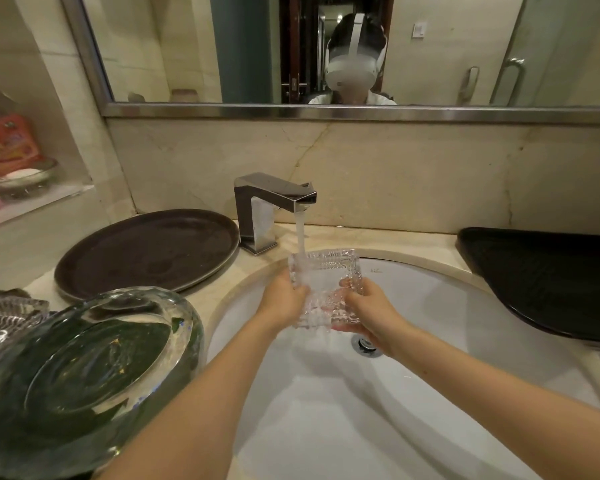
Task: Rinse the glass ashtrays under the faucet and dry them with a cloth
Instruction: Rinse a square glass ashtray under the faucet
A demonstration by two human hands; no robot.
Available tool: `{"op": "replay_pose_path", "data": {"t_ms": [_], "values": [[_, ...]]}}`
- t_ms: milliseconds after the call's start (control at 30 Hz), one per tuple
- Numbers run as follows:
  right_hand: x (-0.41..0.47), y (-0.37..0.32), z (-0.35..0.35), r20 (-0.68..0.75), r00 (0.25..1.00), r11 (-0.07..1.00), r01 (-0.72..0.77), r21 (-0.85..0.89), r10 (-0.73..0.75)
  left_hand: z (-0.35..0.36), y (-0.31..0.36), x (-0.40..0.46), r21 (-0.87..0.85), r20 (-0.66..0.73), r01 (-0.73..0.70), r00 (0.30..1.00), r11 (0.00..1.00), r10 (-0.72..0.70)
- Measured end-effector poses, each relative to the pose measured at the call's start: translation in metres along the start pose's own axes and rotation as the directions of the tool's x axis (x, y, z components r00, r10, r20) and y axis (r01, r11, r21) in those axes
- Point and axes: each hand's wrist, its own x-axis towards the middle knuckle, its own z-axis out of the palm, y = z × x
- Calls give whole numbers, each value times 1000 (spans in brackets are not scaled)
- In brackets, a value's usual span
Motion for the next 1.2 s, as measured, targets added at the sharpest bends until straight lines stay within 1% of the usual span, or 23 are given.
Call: {"op": "replay_pose_path", "data": {"t_ms": [33,67,133,200,233,267,333,400,467,500,533,567,600,667,767,833,867,933,967,1033,1100,1133,1200], "values": [[-1,1,0,6,1000,1000,8,-18,-8,1,-2,1,66,-27,-12,1000,998,14],[0,3,1,27,1000,1000,13,-20,-12,0,-3,2,95,-57,-15,998,995,21],[-2,5,5,94,995,1000,12,25,-14,-2,-2,1,130,-146,0,989,991,19],[-3,7,12,143,990,996,1,84,-13,-6,1,-2,198,-247,49,969,979,2],[-3,9,15,149,989,995,0,102,-15,-8,2,-5,219,-283,70,959,973,-5],[-3,10,16,143,990,993,2,119,-19,-9,2,-5,214,-287,76,958,974,-11],[-1,11,15,87,996,990,10,142,-23,-6,1,-3,154,-194,62,980,986,-32],[3,9,9,12,1000,988,20,152,-22,-3,2,-1,34,-42,75,996,997,-73],[6,7,2,-39,999,990,31,138,-26,-3,2,0,-126,159,143,980,982,-123],[8,6,0,-55,998,992,41,123,-35,-3,4,-2,-156,237,186,961,970,-146],[8,6,-1,-64,997,993,50,107,-43,-3,5,-5,-158,287,217,944,963,-165],[9,7,-1,-67,997,994,54,97,-48,-4,5,-7,-147,304,226,937,963,-174],[10,8,0,-62,997,993,53,102,-47,-4,4,-7,-127,280,211,945,969,-169],[10,10,3,-17,999,990,39,133,-37,-4,2,-7,-51,163,152,976,987,-142],[11,9,3,58,998,996,20,93,-25,-5,0,-7,77,54,82,995,994,-86],[11,9,1,84,996,997,30,67,-36,-5,0,-8,207,-28,17,1000,978,-11],[11,8,0,91,995,997,37,61,-42,-5,-1,-8,276,-82,7,996,961,16],[11,8,0,104,993,998,49,33,-53,-5,-2,-4,322,-186,15,981,947,48],[11,8,-1,117,991,998,58,12,-59,-4,-2,-2,284,-216,10,975,959,54],[11,7,-1,146,987,997,72,-21,-68,-5,3,0,75,-251,-44,966,996,62],[12,5,-2,150,986,995,80,-62,-70,-5,7,-4,-115,-243,-122,966,986,91],[12,3,-2,144,987,993,89,-79,-77,-5,8,-4,-155,-235,-145,966,977,106],[12,0,-2,130,986,988,121,-96,-108,-6,12,-6,-176,-224,-161,967,971,120]]}}
